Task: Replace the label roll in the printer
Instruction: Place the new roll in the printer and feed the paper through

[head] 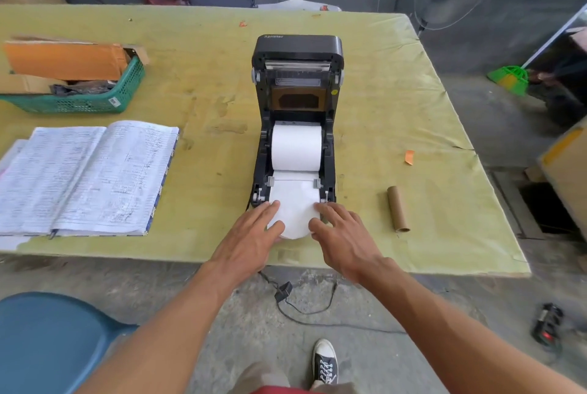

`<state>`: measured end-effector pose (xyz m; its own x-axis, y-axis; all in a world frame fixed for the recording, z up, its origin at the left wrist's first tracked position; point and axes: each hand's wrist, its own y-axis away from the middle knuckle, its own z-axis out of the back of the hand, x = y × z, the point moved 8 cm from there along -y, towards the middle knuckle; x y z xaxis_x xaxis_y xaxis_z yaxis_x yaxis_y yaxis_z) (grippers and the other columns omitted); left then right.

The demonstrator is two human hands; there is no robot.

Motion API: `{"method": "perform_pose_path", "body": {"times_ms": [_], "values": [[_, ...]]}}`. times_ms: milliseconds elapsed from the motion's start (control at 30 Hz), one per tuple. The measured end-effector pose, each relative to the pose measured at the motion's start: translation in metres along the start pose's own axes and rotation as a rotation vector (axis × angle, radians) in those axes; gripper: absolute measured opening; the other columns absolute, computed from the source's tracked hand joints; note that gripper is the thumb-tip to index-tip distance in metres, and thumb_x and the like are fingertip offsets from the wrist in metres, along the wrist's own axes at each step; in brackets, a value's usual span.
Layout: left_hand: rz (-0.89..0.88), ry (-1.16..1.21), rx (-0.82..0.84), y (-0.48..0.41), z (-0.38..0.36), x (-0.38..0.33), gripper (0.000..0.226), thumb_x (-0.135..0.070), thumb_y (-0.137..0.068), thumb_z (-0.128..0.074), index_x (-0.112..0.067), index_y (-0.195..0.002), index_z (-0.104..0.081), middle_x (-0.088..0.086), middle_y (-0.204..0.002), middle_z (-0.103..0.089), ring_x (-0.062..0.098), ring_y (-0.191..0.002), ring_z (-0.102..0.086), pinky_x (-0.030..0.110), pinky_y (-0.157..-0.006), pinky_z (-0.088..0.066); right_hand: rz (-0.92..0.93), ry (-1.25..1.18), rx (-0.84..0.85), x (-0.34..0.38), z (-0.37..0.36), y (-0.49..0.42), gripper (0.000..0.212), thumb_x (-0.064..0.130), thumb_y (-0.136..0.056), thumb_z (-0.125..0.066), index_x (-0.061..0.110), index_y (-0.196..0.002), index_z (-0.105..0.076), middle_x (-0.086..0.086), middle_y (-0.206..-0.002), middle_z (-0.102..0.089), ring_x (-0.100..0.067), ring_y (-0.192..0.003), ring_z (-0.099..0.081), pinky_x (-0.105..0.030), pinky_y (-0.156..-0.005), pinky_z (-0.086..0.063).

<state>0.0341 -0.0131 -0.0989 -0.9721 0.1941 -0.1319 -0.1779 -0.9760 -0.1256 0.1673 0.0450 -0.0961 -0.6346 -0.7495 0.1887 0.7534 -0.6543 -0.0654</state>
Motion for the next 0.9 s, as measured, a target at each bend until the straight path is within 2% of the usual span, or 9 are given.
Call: {"method": "perform_pose_path", "body": {"times_ms": [200,333,400,500,567,633,700,800,900], "values": [[-0.006,-0.015,0.074,-0.004,-0.004,0.004,0.014,-0.024,-0.103,-0.043,-0.015,-0.106,-0.053,0.017,-0.156,-0.033,0.031,-0.145,-0.027,0.044,-0.112,-0.036,-0.081,-0.025,0.099,0.003,0.005,-0.003,0.020,0.020,-0.096,-0.053,0.015,-0.114,-0.058,-0.010,-0.150,-0.045,-0.028,-0.141,-0.032,-0.049,-0.100,-0.043],[-0.015,-0.051,0.123,-0.004,0.000,0.005,0.020,-0.025,-0.103,-0.040,-0.017,-0.113,-0.054,0.012,-0.158,-0.030,0.025,-0.147,-0.022,0.045,-0.114,-0.029,-0.136,-0.083,0.132,0.007,0.014,-0.003,0.050,0.038,-0.086,-0.050,0.020,-0.132,-0.048,-0.004,-0.141,-0.054,-0.024,-0.136,-0.039,-0.048,-0.102,-0.040],[-0.033,-0.087,0.184,-0.001,-0.001,0.004,0.025,-0.026,-0.100,-0.039,-0.017,-0.114,-0.057,0.011,-0.159,-0.027,0.024,-0.148,-0.018,0.049,-0.116,-0.024,-0.185,-0.120,0.125,0.005,0.020,-0.006,0.055,0.040,-0.089,-0.045,0.019,-0.140,-0.041,-0.006,-0.133,-0.061,-0.027,-0.128,-0.047,-0.048,-0.098,-0.043],[-0.010,-0.036,0.237,-0.002,0.008,0.004,0.031,-0.032,-0.084,-0.037,-0.021,-0.106,-0.054,0.007,-0.152,-0.040,0.021,-0.142,-0.029,0.055,-0.114,-0.022,-0.236,-0.165,0.081,0.001,0.025,-0.016,0.044,0.028,-0.100,-0.036,0.018,-0.144,-0.035,-0.010,-0.113,-0.068,-0.034,-0.105,-0.059,-0.047,-0.086,-0.049],[0.042,0.054,0.216,-0.011,0.020,0.005,0.039,-0.033,-0.077,-0.034,-0.022,-0.111,-0.050,0.003,-0.128,-0.059,0.019,-0.123,-0.046,0.053,-0.107,-0.031,-0.270,-0.164,0.065,-0.003,0.027,-0.027,0.042,0.023,-0.104,-0.033,0.018,-0.145,-0.035,-0.012,-0.106,-0.069,-0.038,-0.095,-0.061,-0.047,-0.080,-0.051],[0.110,0.107,0.209,-0.026,0.026,0.010,0.044,-0.030,-0.086,-0.031,-0.021,-0.127,-0.045,0.002,-0.113,-0.065,0.020,-0.107,-0.054,0.046,-0.096,-0.038,-0.297,-0.124,0.091,-0.007,0.026,-0.037,0.041,0.024,-0.105,-0.037,0.019,-0.146,-0.037,-0.014,-0.110,-0.068,-0.039,-0.099,-0.061,-0.047,-0.082,-0.052],[0.156,0.101,0.195,-0.040,0.028,0.013,0.040,-0.025,-0.098,-0.031,-0.018,-0.134,-0.045,0.005,-0.110,-0.066,0.025,-0.100,-0.059,0.043,-0.086,-0.044,-0.310,-0.077,0.159,-0.010,0.019,-0.043,0.038,0.028,-0.104,-0.043,0.023,-0.141,-0.047,-0.012,-0.122,-0.062,-0.037,-0.106,-0.060,-0.047,-0.087,-0.051],[0.141,-0.033,0.242,-0.052,0.024,0.012,0.025,-0.021,-0.101,-0.040,-0.015,-0.116,-0.059,0.006,-0.112,-0.058,0.028,-0.106,-0.057,0.042,-0.083,-0.045,-0.313,-0.050,0.199,-0.011,0.010,-0.044,0.034,0.024,-0.100,-0.052,0.024,-0.134,-0.056,-0.011,-0.121,-0.052,-0.036,-0.091,-0.063,-0.043,-0.079,-0.052],[0.094,-0.110,0.224,-0.054,0.018,0.006,0.021,-0.015,-0.096,-0.053,-0.012,-0.114,-0.062,0.007,-0.128,-0.051,0.028,-0.123,-0.047,0.041,-0.087,-0.041,-0.286,0.002,0.162,-0.013,0.009,-0.045,0.029,0.019,-0.096,-0.060,0.020,-0.125,-0.060,-0.008,-0.123,-0.044,-0.035,-0.081,-0.064,-0.038,-0.068,-0.046]]}}
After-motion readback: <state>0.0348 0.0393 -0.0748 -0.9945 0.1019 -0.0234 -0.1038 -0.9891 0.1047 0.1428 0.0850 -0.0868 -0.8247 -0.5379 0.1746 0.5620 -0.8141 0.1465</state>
